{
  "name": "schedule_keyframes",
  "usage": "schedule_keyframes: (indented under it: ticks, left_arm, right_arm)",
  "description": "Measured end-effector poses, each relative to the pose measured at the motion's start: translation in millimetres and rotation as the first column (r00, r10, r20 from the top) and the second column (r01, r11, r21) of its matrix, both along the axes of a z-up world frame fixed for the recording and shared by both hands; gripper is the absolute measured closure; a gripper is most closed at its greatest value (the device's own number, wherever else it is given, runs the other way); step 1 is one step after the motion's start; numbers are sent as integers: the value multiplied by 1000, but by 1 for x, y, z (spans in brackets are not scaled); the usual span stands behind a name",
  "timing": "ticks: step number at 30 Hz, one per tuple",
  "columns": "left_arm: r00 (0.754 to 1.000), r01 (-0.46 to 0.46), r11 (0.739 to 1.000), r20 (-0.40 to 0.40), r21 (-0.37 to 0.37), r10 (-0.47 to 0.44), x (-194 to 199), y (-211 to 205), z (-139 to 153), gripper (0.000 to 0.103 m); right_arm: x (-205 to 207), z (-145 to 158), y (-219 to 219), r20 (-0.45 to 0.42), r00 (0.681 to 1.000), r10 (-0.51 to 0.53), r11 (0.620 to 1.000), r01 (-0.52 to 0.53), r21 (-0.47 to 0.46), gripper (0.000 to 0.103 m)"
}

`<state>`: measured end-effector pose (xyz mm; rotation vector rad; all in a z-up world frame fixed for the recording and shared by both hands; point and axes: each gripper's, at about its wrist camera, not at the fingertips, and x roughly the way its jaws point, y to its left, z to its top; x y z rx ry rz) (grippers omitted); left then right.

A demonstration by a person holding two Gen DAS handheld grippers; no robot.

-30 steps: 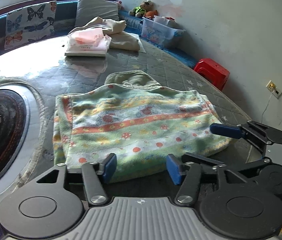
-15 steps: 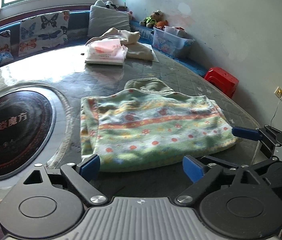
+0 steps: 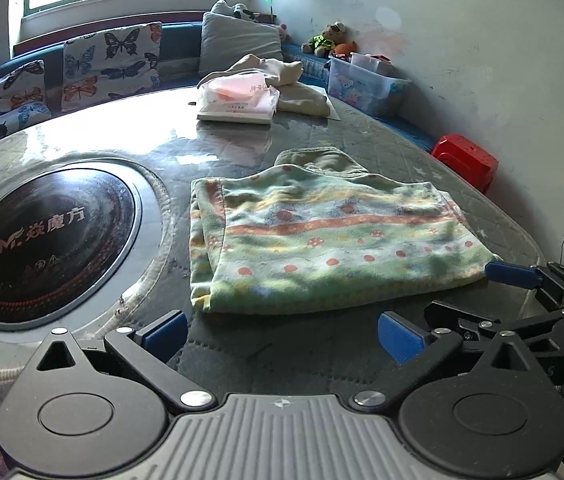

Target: Fold clothes

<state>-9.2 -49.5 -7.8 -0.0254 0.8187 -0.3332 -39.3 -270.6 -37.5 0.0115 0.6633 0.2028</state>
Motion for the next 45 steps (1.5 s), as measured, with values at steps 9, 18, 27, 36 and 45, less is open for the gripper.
schedule_keyframes:
  ticks: [9, 18, 27, 36, 45]
  left_arm:
    - [1000, -13, 1000, 11, 22, 13, -13, -6, 0, 0]
    - [999, -12, 999, 33, 44, 11, -28, -15, 0, 0]
    - [998, -20, 998, 61, 67, 16, -48, -19, 2, 0]
    - [996, -32, 996, 85, 79, 25, -65, -21, 4, 0]
    - [994, -40, 994, 107, 98, 29, -72, -23, 4, 0]
  right_arm:
    - [-10, -1, 2, -8, 1000, -1, 1000, 1, -7, 0]
    - [-25, 3, 1, 17, 1000, -5, 1000, 5, 2, 0]
    - [-44, 5, 0, 50, 999, -22, 1000, 21, 13, 0]
    - [-60, 6, -2, 70, 997, -35, 999, 33, 24, 0]
    - [-65, 10, -2, 83, 996, -42, 999, 41, 10, 0]
